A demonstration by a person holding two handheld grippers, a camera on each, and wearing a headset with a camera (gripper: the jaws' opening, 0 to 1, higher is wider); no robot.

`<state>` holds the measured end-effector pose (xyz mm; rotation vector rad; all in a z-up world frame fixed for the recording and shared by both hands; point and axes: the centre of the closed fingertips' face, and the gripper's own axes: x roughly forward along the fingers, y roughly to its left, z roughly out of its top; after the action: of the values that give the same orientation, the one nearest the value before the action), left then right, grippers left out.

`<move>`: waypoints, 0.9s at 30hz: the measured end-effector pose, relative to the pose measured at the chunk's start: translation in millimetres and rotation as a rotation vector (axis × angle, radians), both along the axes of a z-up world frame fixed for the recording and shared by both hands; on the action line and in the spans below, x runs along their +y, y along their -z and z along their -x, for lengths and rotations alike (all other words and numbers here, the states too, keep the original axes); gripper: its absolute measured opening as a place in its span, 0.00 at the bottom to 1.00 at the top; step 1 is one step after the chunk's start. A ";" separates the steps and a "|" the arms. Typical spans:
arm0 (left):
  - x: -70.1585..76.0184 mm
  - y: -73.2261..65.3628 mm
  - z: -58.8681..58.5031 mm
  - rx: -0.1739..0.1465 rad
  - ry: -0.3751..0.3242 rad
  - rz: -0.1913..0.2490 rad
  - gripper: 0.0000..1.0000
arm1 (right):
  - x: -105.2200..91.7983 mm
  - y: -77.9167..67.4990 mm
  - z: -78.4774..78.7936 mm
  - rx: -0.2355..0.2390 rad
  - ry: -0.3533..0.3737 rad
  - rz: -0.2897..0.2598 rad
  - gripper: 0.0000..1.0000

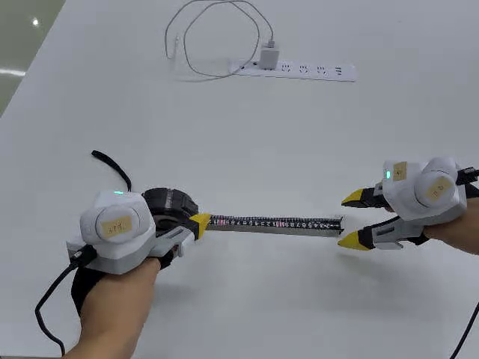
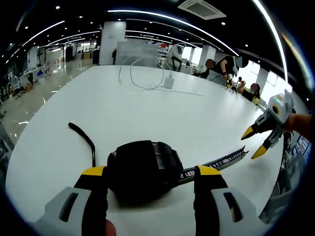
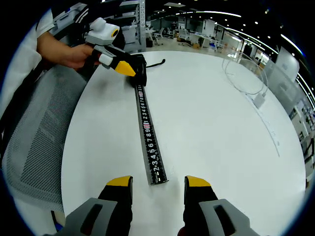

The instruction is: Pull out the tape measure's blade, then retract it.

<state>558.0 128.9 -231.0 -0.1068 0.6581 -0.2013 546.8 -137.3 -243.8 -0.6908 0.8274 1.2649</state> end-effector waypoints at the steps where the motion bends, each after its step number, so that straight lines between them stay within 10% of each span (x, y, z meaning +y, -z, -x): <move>1: 0.5 0.2 -0.3 0.001 -0.005 0.001 0.67 | 0.4 1.0 0.0 0.003 -0.003 0.002 0.38; 27: 7.1 4.2 -5.3 0.014 -0.068 0.026 0.60 | 5.3 8.8 -5.7 0.005 -0.056 0.032 0.34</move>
<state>563.2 136.1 -235.2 -0.1558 0.6648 -0.1437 552.6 -132.0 -252.5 -0.7411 0.8396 1.3065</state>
